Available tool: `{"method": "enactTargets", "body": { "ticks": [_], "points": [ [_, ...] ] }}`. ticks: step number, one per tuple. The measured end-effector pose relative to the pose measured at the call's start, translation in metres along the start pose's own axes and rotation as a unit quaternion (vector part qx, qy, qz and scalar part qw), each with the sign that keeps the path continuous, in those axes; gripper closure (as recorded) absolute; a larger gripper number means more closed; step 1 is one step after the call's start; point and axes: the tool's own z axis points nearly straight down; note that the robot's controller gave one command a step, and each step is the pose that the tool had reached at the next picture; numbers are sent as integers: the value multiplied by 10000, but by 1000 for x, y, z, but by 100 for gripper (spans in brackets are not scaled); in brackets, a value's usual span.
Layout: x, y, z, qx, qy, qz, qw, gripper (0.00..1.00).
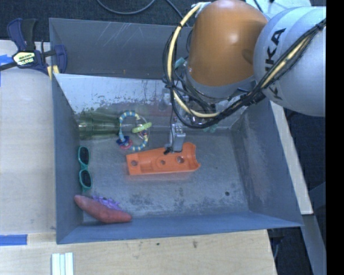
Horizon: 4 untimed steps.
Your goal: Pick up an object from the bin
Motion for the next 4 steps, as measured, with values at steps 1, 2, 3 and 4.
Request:
{"method": "enactTargets", "body": {
  "ticks": [1,2,3,4],
  "points": [
    [6,-13,59,-4,-14,-45,10000,0],
    [19,-31,88,3,13,-429,9991,0],
    [15,-34,94,-3,-14,-425,9991,0],
    [13,-26,152,-4,-38,127,9999,0]
  ]
}}
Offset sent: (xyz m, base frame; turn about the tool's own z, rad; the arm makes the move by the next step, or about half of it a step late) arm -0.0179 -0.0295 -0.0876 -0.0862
